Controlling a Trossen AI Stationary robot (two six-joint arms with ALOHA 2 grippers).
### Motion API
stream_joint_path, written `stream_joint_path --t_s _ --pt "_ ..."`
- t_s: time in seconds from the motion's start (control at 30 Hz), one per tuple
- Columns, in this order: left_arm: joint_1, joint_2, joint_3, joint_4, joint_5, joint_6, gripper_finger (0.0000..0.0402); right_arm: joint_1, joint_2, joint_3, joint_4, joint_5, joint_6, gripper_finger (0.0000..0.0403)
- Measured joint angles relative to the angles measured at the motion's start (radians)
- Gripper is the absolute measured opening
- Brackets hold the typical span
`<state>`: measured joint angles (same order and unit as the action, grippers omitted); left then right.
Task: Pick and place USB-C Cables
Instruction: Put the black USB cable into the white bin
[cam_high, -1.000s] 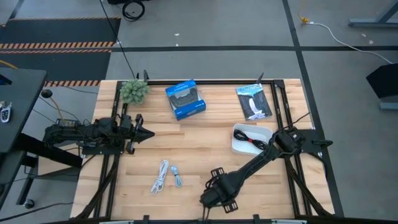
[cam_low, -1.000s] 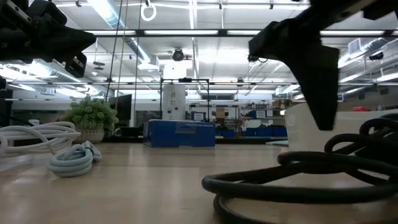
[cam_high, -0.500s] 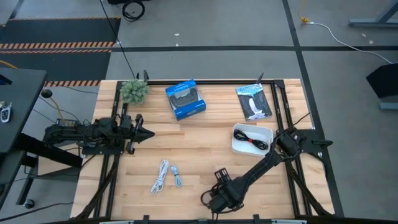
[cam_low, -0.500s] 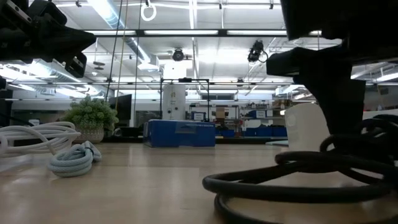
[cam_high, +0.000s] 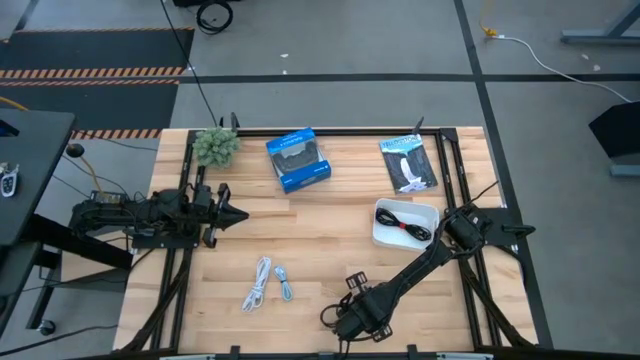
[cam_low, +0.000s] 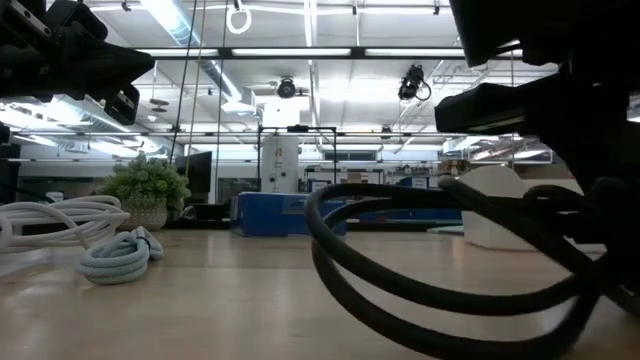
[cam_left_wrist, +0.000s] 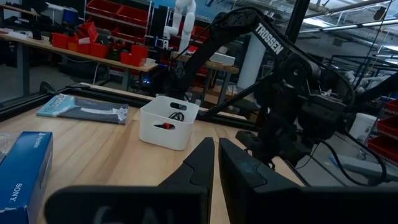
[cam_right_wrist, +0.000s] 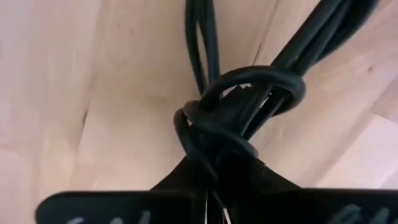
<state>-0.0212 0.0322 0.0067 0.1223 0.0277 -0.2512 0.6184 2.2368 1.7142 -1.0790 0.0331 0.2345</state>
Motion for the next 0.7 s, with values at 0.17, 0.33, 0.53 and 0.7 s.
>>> stream_joint_path --t_s 0.17,0.33,0.53,0.7 --pt "0.000 0.000 0.000 0.000 0.000 0.000 0.0030 -0.029 -0.037 0.000 -0.018 -0.023 -0.007 0.0038" --pt "0.000 0.000 0.000 0.000 0.000 0.000 0.0030 -0.055 -0.137 0.000 -0.034 0.005 0.003 0.0038" --pt "0.000 0.000 0.000 0.000 0.000 0.000 0.0030 -0.086 -0.288 0.000 -0.081 0.043 0.053 0.0038" --pt "0.000 0.000 0.000 0.000 0.000 0.000 0.0029 -0.109 -0.407 0.000 -0.136 0.090 0.099 0.0038"
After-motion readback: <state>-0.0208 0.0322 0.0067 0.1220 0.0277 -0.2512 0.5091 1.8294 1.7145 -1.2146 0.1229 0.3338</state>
